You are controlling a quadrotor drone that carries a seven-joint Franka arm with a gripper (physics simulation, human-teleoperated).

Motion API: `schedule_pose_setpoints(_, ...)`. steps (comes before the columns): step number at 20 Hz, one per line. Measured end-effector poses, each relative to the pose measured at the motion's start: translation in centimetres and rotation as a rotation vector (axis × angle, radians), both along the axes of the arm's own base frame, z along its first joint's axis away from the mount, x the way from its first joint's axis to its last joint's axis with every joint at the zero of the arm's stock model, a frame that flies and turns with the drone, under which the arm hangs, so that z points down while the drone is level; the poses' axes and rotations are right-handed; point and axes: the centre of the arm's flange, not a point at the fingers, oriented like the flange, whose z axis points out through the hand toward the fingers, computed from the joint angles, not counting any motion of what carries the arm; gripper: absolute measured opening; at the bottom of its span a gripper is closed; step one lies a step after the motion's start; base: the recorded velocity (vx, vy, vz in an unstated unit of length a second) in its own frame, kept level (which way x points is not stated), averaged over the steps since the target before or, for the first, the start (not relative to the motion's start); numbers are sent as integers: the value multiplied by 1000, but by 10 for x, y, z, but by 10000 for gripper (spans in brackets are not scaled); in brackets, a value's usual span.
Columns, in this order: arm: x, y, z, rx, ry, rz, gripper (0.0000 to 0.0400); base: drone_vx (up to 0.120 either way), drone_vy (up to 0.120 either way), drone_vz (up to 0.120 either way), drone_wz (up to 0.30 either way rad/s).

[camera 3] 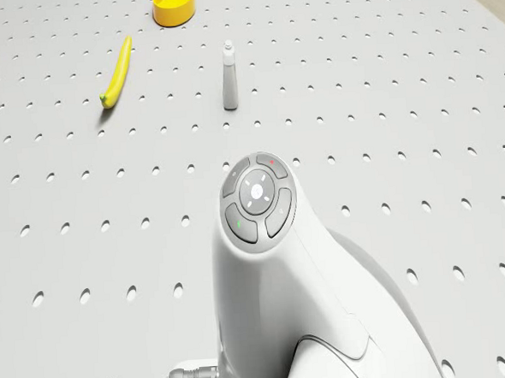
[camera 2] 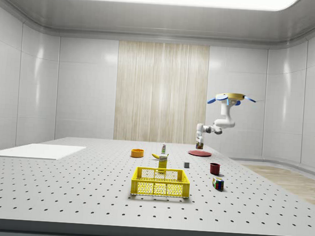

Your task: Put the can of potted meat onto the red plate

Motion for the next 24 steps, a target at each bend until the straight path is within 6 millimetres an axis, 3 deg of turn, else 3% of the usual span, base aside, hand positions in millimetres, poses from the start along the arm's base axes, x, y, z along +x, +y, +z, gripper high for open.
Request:
schedule_pose_setpoints(10,0,0,0,0,0,0,286,0,-116,0,0)
schedule_pose_setpoints(24,0,0,40,0,0,0,285,0,0,0,0)
